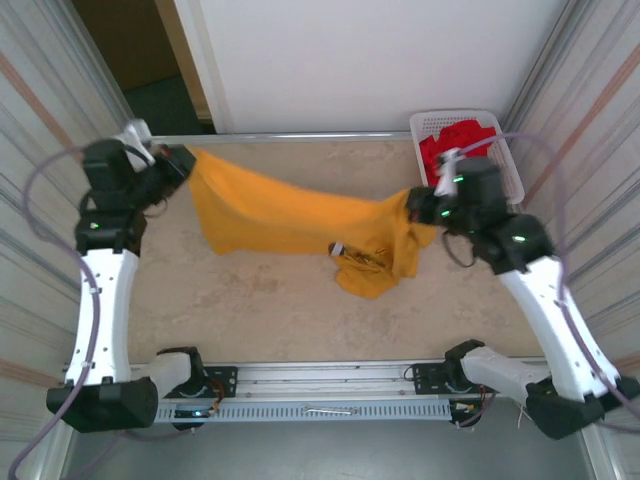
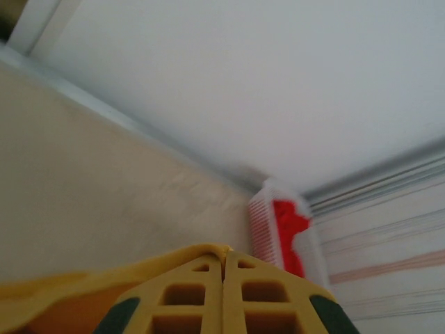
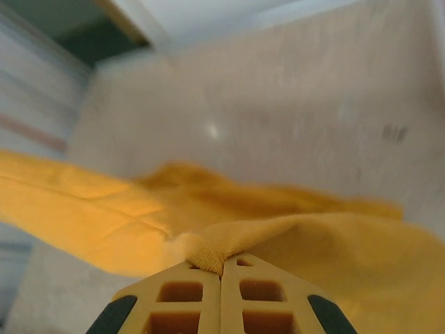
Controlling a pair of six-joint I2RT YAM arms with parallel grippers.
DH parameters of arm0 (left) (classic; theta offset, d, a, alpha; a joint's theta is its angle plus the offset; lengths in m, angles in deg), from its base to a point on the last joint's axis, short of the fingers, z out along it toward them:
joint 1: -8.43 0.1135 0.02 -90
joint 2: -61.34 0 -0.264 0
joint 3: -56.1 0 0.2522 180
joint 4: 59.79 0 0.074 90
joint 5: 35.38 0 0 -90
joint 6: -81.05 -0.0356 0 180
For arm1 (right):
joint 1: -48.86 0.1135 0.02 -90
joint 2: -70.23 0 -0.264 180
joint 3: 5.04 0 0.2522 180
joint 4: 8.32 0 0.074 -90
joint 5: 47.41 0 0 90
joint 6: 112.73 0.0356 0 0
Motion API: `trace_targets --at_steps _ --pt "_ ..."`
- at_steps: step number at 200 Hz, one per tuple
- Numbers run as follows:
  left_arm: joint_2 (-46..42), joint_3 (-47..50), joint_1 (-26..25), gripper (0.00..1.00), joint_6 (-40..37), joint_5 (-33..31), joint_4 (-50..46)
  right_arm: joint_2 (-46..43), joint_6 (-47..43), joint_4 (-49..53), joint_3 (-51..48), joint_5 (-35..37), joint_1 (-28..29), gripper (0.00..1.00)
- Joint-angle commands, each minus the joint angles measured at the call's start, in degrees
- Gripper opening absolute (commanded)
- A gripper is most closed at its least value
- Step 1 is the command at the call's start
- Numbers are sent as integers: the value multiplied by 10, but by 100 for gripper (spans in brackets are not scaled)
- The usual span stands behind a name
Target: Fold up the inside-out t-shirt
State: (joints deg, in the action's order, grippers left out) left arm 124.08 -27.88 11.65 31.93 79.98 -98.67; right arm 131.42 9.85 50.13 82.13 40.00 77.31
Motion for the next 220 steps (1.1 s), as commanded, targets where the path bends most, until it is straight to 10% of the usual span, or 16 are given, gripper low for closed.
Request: trace_targets --at_steps 1,29,65,164,220 --pt "-14 135 -11 0 -64 -34 8 27 75 -100 -100 64 87 0" --pt "-17 270 -21 0 -63 -46 69 159 112 -163 -145 92 183 0" --pt "-14 309 -23 0 -90 -67 70 224 104 -101 -91 156 234 42" --pt "-50 308 -23 0 -97 -65 52 -29 127 -89 -311 99 50 58" --pt "-52 304 -23 0 -94 -62 50 2 101 -154 -336 13 20 56"
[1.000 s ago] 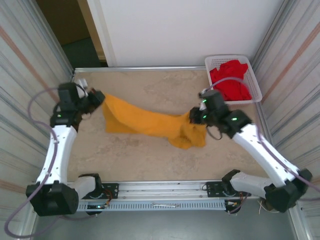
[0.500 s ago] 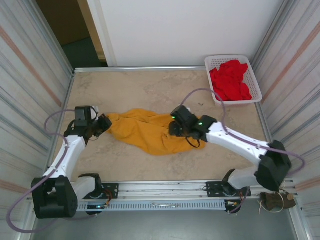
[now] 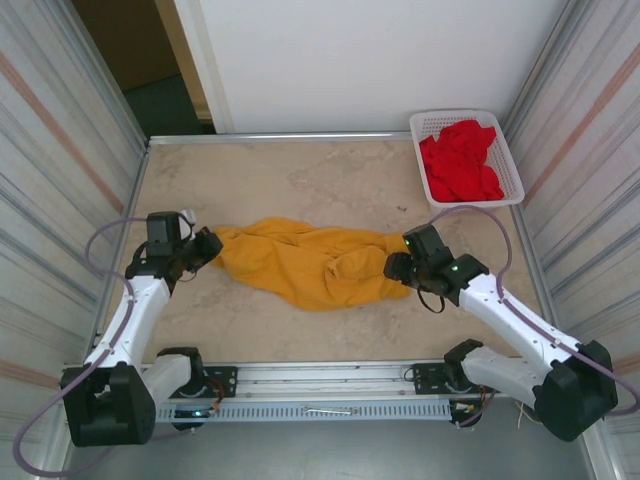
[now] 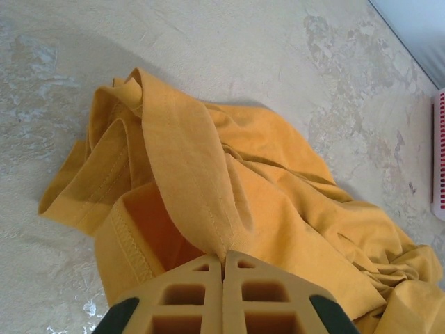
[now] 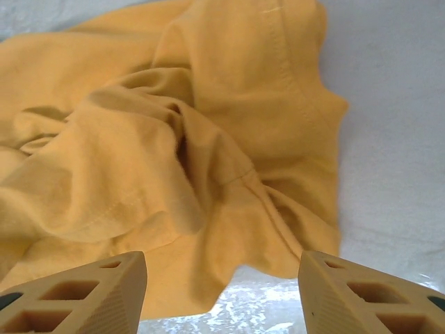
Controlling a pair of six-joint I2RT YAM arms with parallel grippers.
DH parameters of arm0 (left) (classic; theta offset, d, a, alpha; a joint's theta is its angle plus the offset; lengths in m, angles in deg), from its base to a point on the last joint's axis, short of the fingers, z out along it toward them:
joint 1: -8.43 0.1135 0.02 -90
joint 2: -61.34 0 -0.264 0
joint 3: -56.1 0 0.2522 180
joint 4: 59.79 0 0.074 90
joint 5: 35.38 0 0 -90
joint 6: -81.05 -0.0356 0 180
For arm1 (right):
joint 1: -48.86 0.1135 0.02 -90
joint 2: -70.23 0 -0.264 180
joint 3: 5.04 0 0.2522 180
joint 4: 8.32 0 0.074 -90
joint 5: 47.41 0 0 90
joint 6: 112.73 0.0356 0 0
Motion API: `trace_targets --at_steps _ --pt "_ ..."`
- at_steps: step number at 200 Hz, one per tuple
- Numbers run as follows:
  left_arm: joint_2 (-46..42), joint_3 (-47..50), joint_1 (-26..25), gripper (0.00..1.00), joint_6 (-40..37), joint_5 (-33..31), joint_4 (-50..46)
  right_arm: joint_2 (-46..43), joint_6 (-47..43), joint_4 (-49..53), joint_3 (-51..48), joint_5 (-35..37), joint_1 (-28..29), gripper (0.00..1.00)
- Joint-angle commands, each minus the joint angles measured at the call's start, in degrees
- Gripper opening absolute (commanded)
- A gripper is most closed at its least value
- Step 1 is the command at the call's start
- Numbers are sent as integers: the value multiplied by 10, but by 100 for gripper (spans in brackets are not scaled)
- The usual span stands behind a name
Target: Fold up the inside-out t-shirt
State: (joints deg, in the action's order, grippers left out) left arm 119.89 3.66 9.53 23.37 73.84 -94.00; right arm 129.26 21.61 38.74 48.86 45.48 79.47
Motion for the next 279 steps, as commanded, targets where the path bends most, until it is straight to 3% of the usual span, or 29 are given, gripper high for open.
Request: trace_targets --at_steps 1,111,129,152,177,203,252,279 --pt "-10 -11 -2 0 -9 -1 4 25 -16 -41 -3 -42 -2 56" --pt "-20 -9 -2 0 4 9 5 142 -33 -91 32 -46 -6 40" --pt "-22 -11 -2 0 4 8 5 146 -37 -91 37 -48 -9 30" --pt "-23 -12 -2 0 5 10 5 141 -46 -73 51 -50 -13 0" --pt "-22 -23 0 0 13 9 8 103 -59 -39 91 -60 -27 0" --pt "10 -113 34 0 33 33 12 65 -84 21 244 -126 -99 0" --pt "108 -454 68 0 103 49 -2 118 -54 103 645 -283 -288 0" --pt "127 -576 69 0 137 33 -2 123 -7 97 744 -324 -345 0"
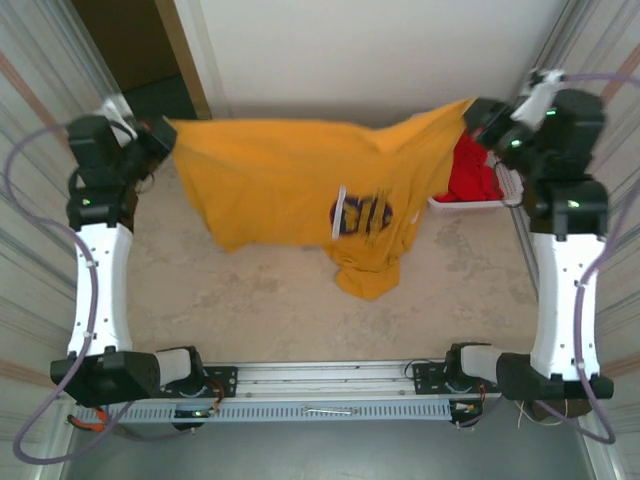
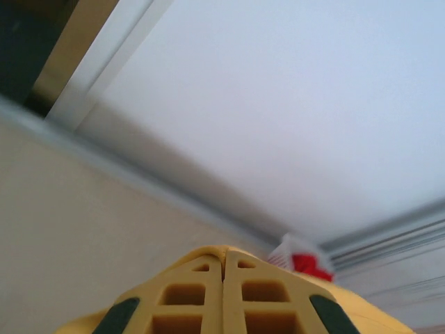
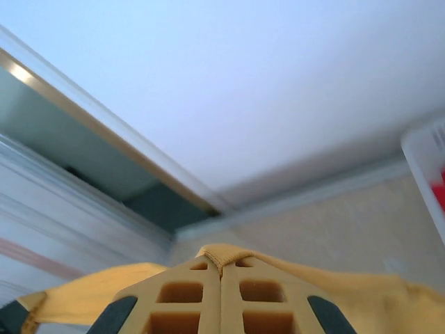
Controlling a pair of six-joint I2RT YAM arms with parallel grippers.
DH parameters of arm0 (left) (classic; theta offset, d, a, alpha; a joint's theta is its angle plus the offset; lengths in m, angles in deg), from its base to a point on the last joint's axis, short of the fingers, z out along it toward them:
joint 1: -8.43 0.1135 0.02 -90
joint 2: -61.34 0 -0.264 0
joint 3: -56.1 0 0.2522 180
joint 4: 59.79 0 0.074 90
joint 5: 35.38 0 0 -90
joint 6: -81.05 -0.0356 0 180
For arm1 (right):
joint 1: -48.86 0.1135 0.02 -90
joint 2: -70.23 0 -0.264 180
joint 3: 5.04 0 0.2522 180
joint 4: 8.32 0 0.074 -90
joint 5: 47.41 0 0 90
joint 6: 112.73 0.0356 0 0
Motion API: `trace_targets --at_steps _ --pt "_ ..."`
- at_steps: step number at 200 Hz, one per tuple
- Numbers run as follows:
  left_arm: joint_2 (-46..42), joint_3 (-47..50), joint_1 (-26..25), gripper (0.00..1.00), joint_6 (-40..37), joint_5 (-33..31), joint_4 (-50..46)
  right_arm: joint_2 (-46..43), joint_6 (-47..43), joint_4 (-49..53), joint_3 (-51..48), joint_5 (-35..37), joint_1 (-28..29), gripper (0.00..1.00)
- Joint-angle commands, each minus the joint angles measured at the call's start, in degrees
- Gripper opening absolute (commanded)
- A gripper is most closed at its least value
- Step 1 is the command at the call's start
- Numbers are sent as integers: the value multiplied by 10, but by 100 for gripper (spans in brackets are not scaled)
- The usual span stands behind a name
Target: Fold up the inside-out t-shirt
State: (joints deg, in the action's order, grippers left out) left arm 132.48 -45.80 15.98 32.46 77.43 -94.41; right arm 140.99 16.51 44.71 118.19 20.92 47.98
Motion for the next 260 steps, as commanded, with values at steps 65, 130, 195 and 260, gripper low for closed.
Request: trace_targets --at_steps 65,130,195,260 --pt "-62 -133 28 0 94 1 12 -63 98 7 114 -108 -103 0" --pt "15 -155 28 0 115 32 14 3 142 -30 132 -122 -106 0" --pt "243 -241 -6 0 74 41 -18 167 109 -45 73 -87 -41 0" --pt "322 -577 -23 0 110 35 -117 245 160 19 376 -116 -36 0"
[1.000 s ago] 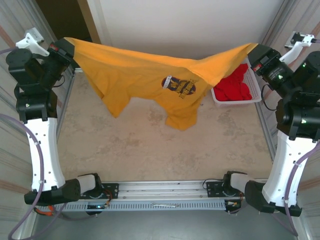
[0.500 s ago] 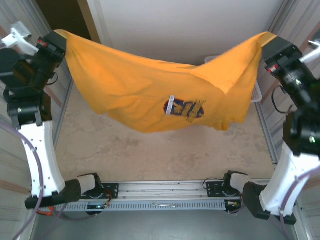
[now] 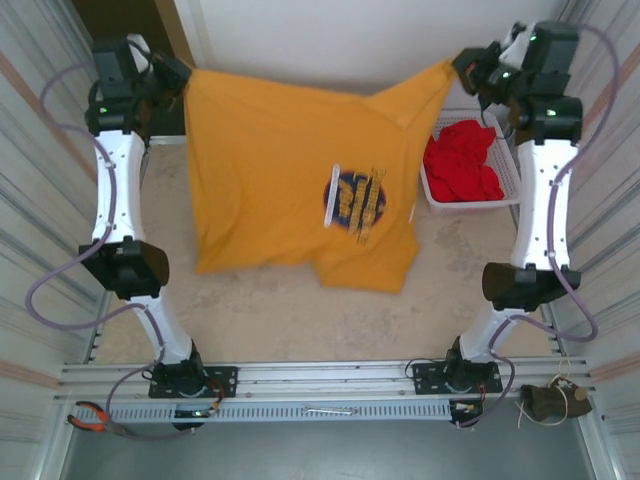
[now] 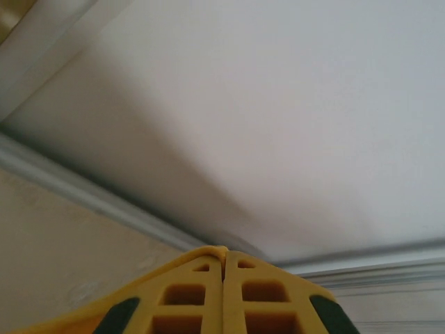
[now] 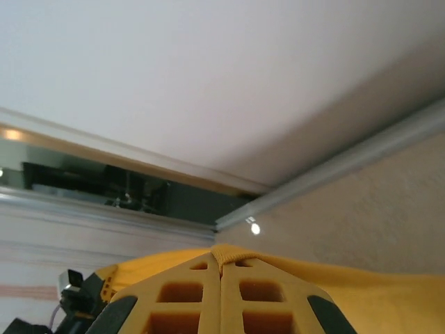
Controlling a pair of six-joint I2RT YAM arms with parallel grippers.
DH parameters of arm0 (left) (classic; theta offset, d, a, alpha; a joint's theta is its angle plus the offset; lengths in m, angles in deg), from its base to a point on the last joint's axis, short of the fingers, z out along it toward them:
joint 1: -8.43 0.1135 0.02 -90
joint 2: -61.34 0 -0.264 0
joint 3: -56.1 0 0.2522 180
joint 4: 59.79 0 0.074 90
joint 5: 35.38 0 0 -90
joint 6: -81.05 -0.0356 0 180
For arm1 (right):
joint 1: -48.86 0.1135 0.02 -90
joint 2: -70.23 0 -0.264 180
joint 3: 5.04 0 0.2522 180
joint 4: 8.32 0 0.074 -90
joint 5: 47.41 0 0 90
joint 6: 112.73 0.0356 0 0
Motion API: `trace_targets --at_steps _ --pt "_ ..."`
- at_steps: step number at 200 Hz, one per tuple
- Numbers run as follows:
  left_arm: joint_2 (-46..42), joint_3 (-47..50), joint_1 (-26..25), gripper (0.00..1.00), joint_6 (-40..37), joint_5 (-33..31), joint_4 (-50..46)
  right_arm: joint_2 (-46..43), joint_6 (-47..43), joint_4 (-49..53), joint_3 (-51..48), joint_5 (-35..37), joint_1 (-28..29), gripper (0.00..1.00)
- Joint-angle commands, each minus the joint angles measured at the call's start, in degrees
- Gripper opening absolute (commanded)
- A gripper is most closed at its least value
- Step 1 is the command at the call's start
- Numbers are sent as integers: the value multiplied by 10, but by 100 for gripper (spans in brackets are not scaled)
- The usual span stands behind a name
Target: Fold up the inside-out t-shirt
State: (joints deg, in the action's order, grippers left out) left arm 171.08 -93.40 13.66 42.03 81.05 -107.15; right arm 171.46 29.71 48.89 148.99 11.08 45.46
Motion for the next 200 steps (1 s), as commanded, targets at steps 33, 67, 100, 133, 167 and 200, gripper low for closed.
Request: trace_targets --at_steps 33,67,100,133,167,200 --pt "-154 23 0 0 7 4 40 -170 26 -58 -85 -15 -14 0" --pt "-316 285 10 0 8 5 124 -329 34 -112 -302 -14 -19 0" --pt "-388 314 28 0 -7 3 112 -388 46 -104 -286 -24 -48 0" --pt "-378 259 29 0 4 5 99 -350 54 -82 -172 -38 -57 0" --pt "-347 283 27 0 6 18 110 -337 55 -108 -227 -39 -54 0" --pt "-296 348 14 0 -24 19 123 -323 32 -153 -372 -2 -19 0"
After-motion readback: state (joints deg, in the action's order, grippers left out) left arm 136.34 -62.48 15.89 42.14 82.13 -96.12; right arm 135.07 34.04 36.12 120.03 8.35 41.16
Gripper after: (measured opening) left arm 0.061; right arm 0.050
